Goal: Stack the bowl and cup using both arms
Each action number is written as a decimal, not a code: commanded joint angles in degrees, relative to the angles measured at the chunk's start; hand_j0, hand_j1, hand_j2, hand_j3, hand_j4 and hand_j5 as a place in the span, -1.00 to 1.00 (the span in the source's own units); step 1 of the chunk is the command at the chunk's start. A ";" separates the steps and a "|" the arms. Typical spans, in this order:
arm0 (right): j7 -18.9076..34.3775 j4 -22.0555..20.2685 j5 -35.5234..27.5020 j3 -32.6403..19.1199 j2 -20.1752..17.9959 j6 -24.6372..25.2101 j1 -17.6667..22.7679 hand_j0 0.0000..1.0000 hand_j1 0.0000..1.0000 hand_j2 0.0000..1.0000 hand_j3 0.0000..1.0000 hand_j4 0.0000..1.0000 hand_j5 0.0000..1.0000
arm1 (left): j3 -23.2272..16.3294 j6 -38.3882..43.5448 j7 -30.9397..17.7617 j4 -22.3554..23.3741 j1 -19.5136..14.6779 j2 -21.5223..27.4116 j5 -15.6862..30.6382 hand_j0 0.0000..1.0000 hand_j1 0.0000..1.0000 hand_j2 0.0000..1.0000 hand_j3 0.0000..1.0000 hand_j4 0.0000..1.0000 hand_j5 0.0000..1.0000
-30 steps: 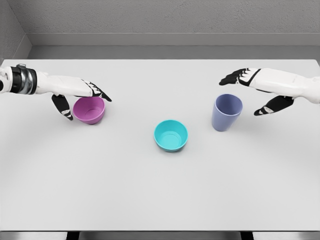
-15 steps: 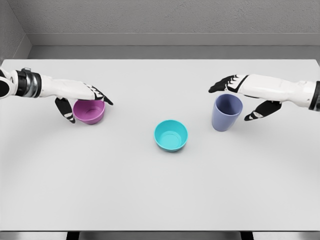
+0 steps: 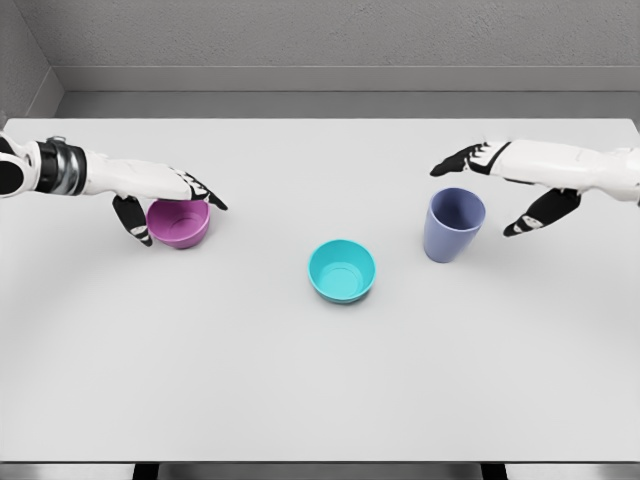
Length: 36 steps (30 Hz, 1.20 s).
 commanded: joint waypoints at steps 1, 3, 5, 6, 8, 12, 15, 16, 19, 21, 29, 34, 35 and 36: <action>0.14 -0.30 -2.18 1.35 -0.72 1.83 -0.09 1.00 1.00 1.00 1.00 1.00 1.00 | 0.13 0.13 0.02 0.38 0.00 -0.38 -0.05 1.00 1.00 1.00 1.00 1.00 1.00; 0.14 -0.30 -3.06 3.71 -0.72 2.01 -2.63 1.00 1.00 1.00 1.00 1.00 1.00 | 0.13 0.13 0.02 0.38 0.09 -0.46 -0.22 1.00 1.00 1.00 1.00 1.00 1.00; 0.14 -0.30 -4.56 8.55 -0.72 2.71 -6.41 1.00 1.00 1.00 1.00 1.00 1.00 | 0.13 0.13 0.02 0.38 0.09 -0.55 -0.22 1.00 1.00 1.00 1.00 1.00 1.00; 0.14 -0.30 -4.64 8.91 -0.72 2.89 -6.68 1.00 1.00 1.00 1.00 1.00 1.00 | 0.13 0.13 0.02 0.47 0.09 -0.82 -0.31 1.00 1.00 1.00 1.00 1.00 1.00; 0.23 -0.21 -5.61 9.08 -0.63 3.94 -6.68 1.00 1.00 1.00 1.00 1.00 1.00 | 0.13 0.13 0.02 0.82 0.18 -0.82 -0.49 1.00 1.00 1.00 1.00 1.00 1.00; 0.23 -0.30 -7.46 11.89 -0.63 4.64 -8.52 1.00 1.00 1.00 1.00 1.00 1.00 | 0.13 0.13 0.02 0.82 0.09 -0.90 -1.02 1.00 1.00 1.00 1.00 1.00 1.00; 0.23 -0.30 -9.39 14.53 -0.72 4.73 -10.37 1.00 1.00 1.00 1.00 1.00 1.00 | 0.13 0.13 0.02 0.82 0.18 -0.90 -1.02 1.00 1.00 1.00 1.00 1.00 1.00; 0.23 -0.30 -9.57 14.62 -0.72 4.73 -10.37 1.00 1.00 1.00 1.00 1.00 1.00 | 0.13 0.13 0.02 0.82 0.18 -0.90 -1.02 1.00 1.00 1.00 1.00 1.00 1.00; 0.32 -0.39 -11.41 15.32 -1.07 5.70 -10.72 1.00 1.00 1.00 1.00 1.00 1.00 | 0.13 0.13 0.02 0.82 0.53 -0.90 -1.10 0.99 0.99 0.99 0.99 0.99 0.99; 0.23 -0.39 -11.41 15.76 -1.07 5.70 -10.81 1.00 1.00 1.00 1.00 1.00 1.00 | 0.13 0.13 0.02 0.82 0.53 -0.90 -1.10 0.88 0.88 0.88 0.88 0.88 0.88; 0.32 -0.21 -11.50 16.11 -0.55 5.70 -10.81 1.00 1.00 1.00 1.00 1.00 1.00 | 1.28 0.13 0.02 0.82 0.97 -0.82 -1.02 0.65 0.65 0.65 0.65 0.65 0.65; 0.23 0.14 -11.68 16.11 -0.28 5.70 -10.81 1.00 1.00 1.00 1.00 1.00 1.00 | 2.68 0.13 0.02 0.55 1.05 -0.73 -1.02 0.64 0.64 0.64 0.64 0.64 0.64; 0.23 0.14 -11.68 16.11 -0.28 5.70 -10.81 1.00 1.00 1.00 1.00 1.00 1.00 | 2.68 0.13 0.02 0.47 1.05 -0.73 -1.02 0.64 0.64 0.64 0.64 0.64 0.64; 0.23 0.23 -11.68 16.11 -0.28 5.70 -10.90 1.00 1.00 1.00 1.00 1.00 1.00 | 2.77 0.13 0.02 0.38 0.97 -0.73 -1.02 0.63 0.63 0.63 0.63 0.63 0.63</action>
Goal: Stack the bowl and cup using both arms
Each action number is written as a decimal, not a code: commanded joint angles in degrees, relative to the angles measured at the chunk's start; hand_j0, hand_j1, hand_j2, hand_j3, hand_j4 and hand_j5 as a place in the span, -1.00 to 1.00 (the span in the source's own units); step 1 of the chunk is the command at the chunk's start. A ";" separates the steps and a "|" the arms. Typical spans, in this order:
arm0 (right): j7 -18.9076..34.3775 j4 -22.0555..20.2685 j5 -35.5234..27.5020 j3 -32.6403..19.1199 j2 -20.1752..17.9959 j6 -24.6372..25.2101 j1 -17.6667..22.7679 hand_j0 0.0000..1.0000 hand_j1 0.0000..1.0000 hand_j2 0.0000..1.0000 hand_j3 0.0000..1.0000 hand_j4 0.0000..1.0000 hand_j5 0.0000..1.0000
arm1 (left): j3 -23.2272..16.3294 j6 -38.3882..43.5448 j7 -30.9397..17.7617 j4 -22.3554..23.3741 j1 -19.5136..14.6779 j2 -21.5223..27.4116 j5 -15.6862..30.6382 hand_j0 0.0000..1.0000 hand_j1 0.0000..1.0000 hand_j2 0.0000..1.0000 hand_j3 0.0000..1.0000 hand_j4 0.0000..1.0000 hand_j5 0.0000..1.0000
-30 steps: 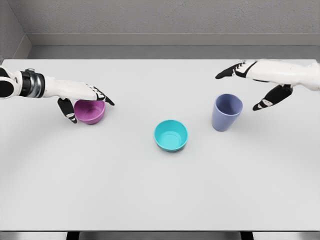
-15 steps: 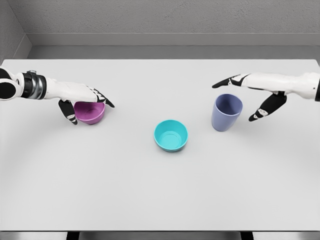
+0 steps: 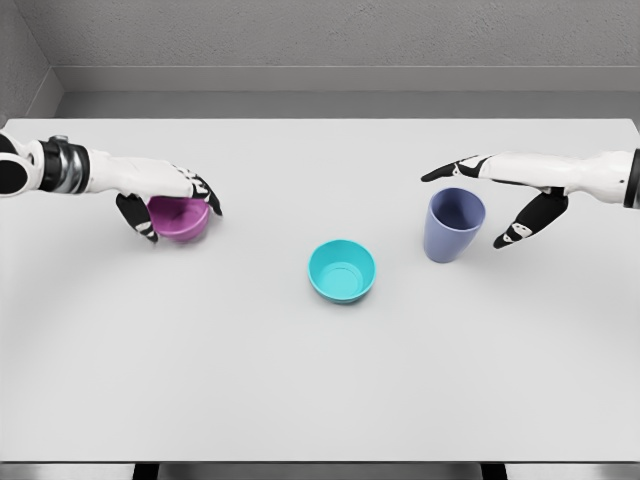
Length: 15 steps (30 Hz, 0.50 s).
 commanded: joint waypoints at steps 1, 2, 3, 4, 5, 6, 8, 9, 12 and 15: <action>-0.03 0.11 -0.39 -0.07 0.06 0.11 0.00 1.00 1.00 1.00 1.00 1.00 1.00 | 0.41 0.16 0.02 -0.24 0.17 0.02 0.36 0.61 0.61 0.61 0.61 0.61 0.61; -0.03 0.11 -0.48 -0.07 0.15 0.11 -0.09 1.00 1.00 1.00 1.00 1.00 1.00 | 0.67 0.16 0.02 -0.33 0.00 0.02 0.36 0.61 0.61 0.61 0.61 0.61 0.61; -0.11 0.02 -0.57 -0.07 0.15 0.11 0.00 1.00 1.00 1.00 1.00 1.00 1.00 | 0.67 0.16 0.02 -0.42 -0.09 0.02 0.36 0.61 0.61 0.61 0.61 0.61 0.61; -0.11 0.11 -0.57 -0.07 0.32 0.19 -0.09 1.00 1.00 1.00 1.00 1.00 1.00 | 0.67 0.16 0.02 -0.50 -0.18 0.02 0.28 0.61 0.61 0.61 0.61 0.61 0.61; -0.11 0.20 -0.57 -0.07 0.68 0.19 -0.09 1.00 1.00 1.00 1.00 1.00 1.00 | 0.67 0.16 0.02 -0.50 -0.26 0.02 0.28 0.61 0.61 0.61 0.61 0.61 0.61; -0.11 0.29 -0.66 -0.07 1.12 0.19 -0.09 1.00 1.00 1.00 1.00 1.00 1.00 | 0.67 0.16 0.02 -0.50 -0.35 0.02 0.19 0.61 0.61 0.61 0.61 0.61 0.61; -0.11 1.34 -0.66 -0.16 2.26 0.19 -0.09 1.00 1.00 1.00 1.00 1.00 1.00 | 0.67 0.16 0.02 -0.50 -0.53 -0.06 -0.25 0.60 0.60 0.60 0.60 0.60 0.60; -0.11 1.43 -0.57 -0.16 2.26 0.11 -0.09 1.00 1.00 1.00 1.00 1.00 1.00 | 0.67 0.16 0.02 -0.59 -0.62 -0.06 -0.34 0.59 0.59 0.59 0.59 0.59 0.59; -0.11 1.52 -0.57 -0.07 2.43 0.19 -0.09 1.00 1.00 1.00 1.00 1.00 1.00 | 0.67 0.16 0.02 -0.94 -0.79 -0.06 -0.69 0.59 0.59 0.59 0.59 0.59 0.59; -0.11 1.96 -0.57 0.46 3.23 0.19 -0.09 1.00 1.00 1.00 1.00 1.00 1.00 | 0.67 0.16 0.02 -1.47 -0.88 -0.15 -1.48 0.59 0.59 0.59 0.59 0.59 0.59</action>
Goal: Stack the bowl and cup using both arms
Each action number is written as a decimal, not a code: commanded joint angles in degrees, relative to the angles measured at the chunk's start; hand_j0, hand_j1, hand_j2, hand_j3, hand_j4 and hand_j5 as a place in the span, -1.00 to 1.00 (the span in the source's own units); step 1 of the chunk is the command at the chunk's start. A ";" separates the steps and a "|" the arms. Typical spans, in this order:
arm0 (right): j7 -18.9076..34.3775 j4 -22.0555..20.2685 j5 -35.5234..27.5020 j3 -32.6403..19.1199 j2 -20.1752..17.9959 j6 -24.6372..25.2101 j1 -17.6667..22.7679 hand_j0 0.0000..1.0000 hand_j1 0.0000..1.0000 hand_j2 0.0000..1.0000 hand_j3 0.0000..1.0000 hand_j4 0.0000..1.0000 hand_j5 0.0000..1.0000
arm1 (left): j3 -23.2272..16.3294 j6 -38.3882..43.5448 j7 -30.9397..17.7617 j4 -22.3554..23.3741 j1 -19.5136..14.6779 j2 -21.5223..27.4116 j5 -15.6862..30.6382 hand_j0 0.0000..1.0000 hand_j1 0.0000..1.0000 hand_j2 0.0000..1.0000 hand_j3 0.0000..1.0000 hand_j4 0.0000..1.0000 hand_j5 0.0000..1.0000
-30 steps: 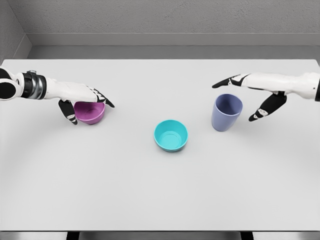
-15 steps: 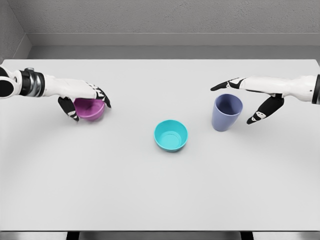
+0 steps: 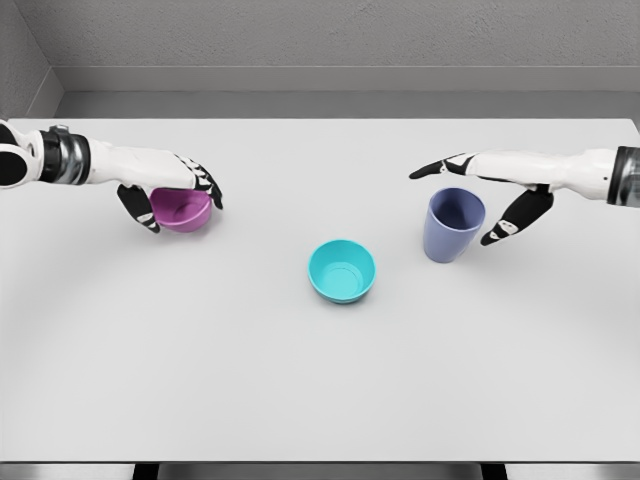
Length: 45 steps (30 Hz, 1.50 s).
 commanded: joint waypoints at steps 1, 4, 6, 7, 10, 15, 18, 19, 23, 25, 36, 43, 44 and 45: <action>-0.01 0.59 -0.36 0.41 0.95 0.11 0.09 1.00 1.00 1.00 1.00 1.00 1.00 | 0.15 0.15 0.02 -0.91 0.00 -0.02 -0.91 0.58 0.58 0.58 0.58 0.58 0.58; -0.01 1.03 -0.28 0.41 1.39 0.11 0.09 1.00 1.00 1.00 1.00 1.00 1.00 | 0.23 0.15 0.02 -1.09 -0.26 -0.72 -1.34 0.58 0.58 0.58 0.58 0.58 0.58; -0.10 1.56 -0.28 0.94 1.48 0.11 0.09 1.00 1.00 1.00 1.00 1.00 1.00 | 0.76 0.15 0.02 -1.88 -0.26 -0.90 -1.79 0.58 0.58 0.58 0.58 0.58 0.58; -0.10 1.82 -0.19 1.02 1.48 0.11 0.09 1.00 1.00 1.00 1.00 1.00 1.00 | 0.85 0.15 0.02 -2.06 -0.35 -1.16 -2.13 0.58 0.58 0.58 0.58 0.58 0.58; -0.01 2.35 -0.19 1.46 1.48 0.11 0.09 1.00 1.00 1.00 1.00 1.00 1.00 | 1.99 0.15 0.02 -3.02 -0.26 -2.04 -3.37 0.58 0.58 0.58 0.58 0.58 0.58; -0.01 3.23 -0.01 1.81 1.83 0.02 0.18 1.00 1.00 1.00 1.00 1.00 1.00 | 2.17 0.15 0.02 -4.87 -0.70 -2.83 -3.98 0.58 0.58 0.58 0.58 0.58 0.58; -0.01 4.46 0.25 1.81 2.71 0.11 0.35 1.00 1.00 1.00 1.00 1.00 1.00 | 2.17 0.15 0.02 -6.10 -0.88 -2.92 -4.16 0.57 0.57 0.57 0.57 0.57 0.57; -0.01 4.46 0.25 1.81 2.71 0.11 0.35 1.00 1.00 1.00 1.00 1.00 1.00 | 2.17 0.15 0.02 -6.19 -1.05 -3.44 -4.25 0.57 0.57 0.57 0.57 0.57 0.57; -0.01 5.95 0.34 1.81 3.94 0.11 0.35 1.00 1.00 1.00 1.00 1.00 1.00 | 2.26 0.15 0.02 -6.19 -1.14 -5.03 -4.95 0.56 0.56 0.56 0.56 0.56 0.56; -0.01 6.30 0.34 1.90 4.11 0.11 0.35 1.00 1.00 1.00 1.00 1.00 1.00 | 2.17 0.15 0.02 -6.19 -1.14 -5.82 -5.04 0.56 0.56 0.56 0.56 0.56 0.56; 0.07 7.53 0.34 2.69 4.73 0.02 0.44 1.00 1.00 1.00 1.00 1.00 1.00 | 2.26 0.15 0.02 -7.42 -1.14 -9.16 -6.18 0.56 0.56 0.56 0.56 0.56 0.56; 0.07 7.62 0.43 2.78 4.82 0.11 0.53 1.00 1.00 1.00 1.00 1.00 1.00 | 2.17 0.15 0.02 -9.79 -1.32 -10.48 -7.50 0.55 0.55 0.55 0.55 0.55 0.55; 0.07 7.80 0.51 3.22 4.82 0.11 0.53 1.00 1.00 1.00 1.00 1.00 1.00 | 2.17 0.15 0.02 -10.32 -1.32 -10.48 -7.50 0.54 0.54 0.54 0.54 0.54 0.54; 0.07 8.32 0.60 3.22 4.82 0.11 0.53 1.00 1.00 1.00 1.00 1.00 1.00 | 2.17 0.15 0.02 -10.76 -1.32 -10.48 -7.50 0.54 0.54 0.54 0.54 0.54 0.54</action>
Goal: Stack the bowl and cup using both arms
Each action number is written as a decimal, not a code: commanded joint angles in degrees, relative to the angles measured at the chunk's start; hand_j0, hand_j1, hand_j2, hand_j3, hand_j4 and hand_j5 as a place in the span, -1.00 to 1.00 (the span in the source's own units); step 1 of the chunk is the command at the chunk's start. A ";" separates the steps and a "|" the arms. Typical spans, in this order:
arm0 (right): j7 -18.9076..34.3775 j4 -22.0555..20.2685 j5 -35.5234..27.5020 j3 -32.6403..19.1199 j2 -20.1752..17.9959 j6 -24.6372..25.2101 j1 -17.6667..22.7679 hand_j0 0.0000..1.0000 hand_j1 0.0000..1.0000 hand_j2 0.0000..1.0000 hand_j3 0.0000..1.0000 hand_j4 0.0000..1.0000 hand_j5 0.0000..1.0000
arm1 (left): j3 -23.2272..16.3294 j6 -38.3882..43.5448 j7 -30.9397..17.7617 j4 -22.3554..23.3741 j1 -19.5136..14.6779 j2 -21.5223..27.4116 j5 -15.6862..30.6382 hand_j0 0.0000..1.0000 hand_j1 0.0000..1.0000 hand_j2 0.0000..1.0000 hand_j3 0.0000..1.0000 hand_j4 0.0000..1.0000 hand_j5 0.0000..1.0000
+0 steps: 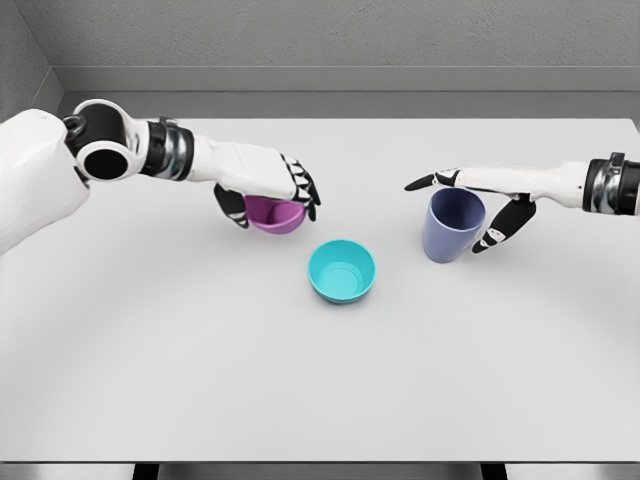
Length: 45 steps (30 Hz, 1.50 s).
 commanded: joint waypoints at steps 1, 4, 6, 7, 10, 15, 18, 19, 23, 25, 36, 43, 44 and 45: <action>-0.02 0.48 -0.11 0.15 0.01 0.10 0.00 1.00 1.00 1.00 1.00 1.00 1.00 | 0.06 0.17 -0.02 -0.84 0.00 -0.21 -0.29 0.54 0.54 0.54 0.54 0.54 0.54; -0.02 1.10 -0.03 0.15 0.63 0.10 0.00 1.00 1.00 1.00 1.00 1.00 1.00 | 0.06 0.17 -0.02 -2.16 0.00 -0.56 -0.29 0.54 0.54 0.54 0.54 0.54 0.54; -0.02 1.36 -0.03 0.24 0.89 0.10 0.00 1.00 1.00 1.00 1.00 1.00 1.00 | 0.06 0.17 -0.02 -2.43 -0.09 -0.56 -0.55 0.54 0.54 0.54 0.54 0.54 0.54; -0.02 1.36 0.15 0.33 0.89 0.02 0.00 1.00 1.00 1.00 1.00 1.00 1.00 | 0.06 0.17 -0.02 -2.43 -0.09 -0.82 -0.55 0.54 0.54 0.54 0.54 0.54 0.54; -0.02 1.80 0.33 0.42 0.89 0.10 0.00 1.00 1.00 1.00 1.00 1.00 1.00 | 0.06 0.17 -0.02 -2.86 0.00 -2.41 -1.25 0.54 0.54 0.54 0.54 0.54 0.54; -0.02 1.80 0.41 0.42 0.89 0.10 0.00 1.00 1.00 1.00 1.00 1.00 1.00 | 0.06 0.17 -0.02 -3.13 0.17 -3.37 -1.43 0.54 0.54 0.54 0.54 0.54 0.54; 0.07 1.89 0.41 0.42 0.89 0.10 0.00 1.00 1.00 1.00 1.00 1.00 1.00 | 0.06 0.17 -0.02 -3.13 0.35 -4.25 -2.31 0.54 0.54 0.54 0.54 0.54 0.54; 0.07 1.89 0.41 0.42 0.89 0.02 0.00 1.00 1.00 1.00 1.00 1.00 1.00 | -0.03 0.17 -0.02 -3.13 0.44 -4.51 -2.31 0.53 0.53 0.53 0.53 0.53 0.53; 0.07 2.15 0.41 0.42 1.68 0.10 0.00 1.00 1.00 1.00 1.00 1.00 1.00 | -0.03 0.17 -0.02 -3.13 0.44 -5.22 -2.31 0.53 0.53 0.53 0.53 0.53 0.53; 0.07 2.15 0.41 0.42 1.68 0.10 0.00 1.00 1.00 1.00 1.00 1.00 1.00 | -0.03 0.17 -0.02 -3.13 0.62 -5.92 -2.92 0.53 0.53 0.53 0.53 0.53 0.53; 0.16 2.15 1.29 0.50 1.77 0.02 0.09 0.76 0.76 0.76 0.76 0.76 0.76 | -0.20 0.17 -0.02 -3.22 1.23 -8.12 -3.54 0.54 0.54 0.54 0.54 0.54 0.54; 0.25 2.15 1.56 0.50 1.77 -0.07 0.00 0.19 0.19 0.19 0.19 0.19 0.19 | -0.11 0.17 -0.02 -6.20 0.88 -6.19 -3.45 0.53 0.53 0.53 0.53 0.53 0.53; 0.25 2.15 1.56 0.50 1.77 -0.07 0.00 0.18 0.18 0.18 0.18 0.18 0.18 | -0.20 0.17 -0.02 -6.38 0.88 -6.19 -3.45 0.53 0.53 0.53 0.53 0.53 0.53; 0.25 2.15 1.56 0.50 1.77 -0.07 0.00 0.17 0.17 0.17 0.17 0.17 0.17 | -0.20 0.17 -0.02 -7.08 0.88 -6.19 -3.45 0.53 0.53 0.53 0.53 0.53 0.53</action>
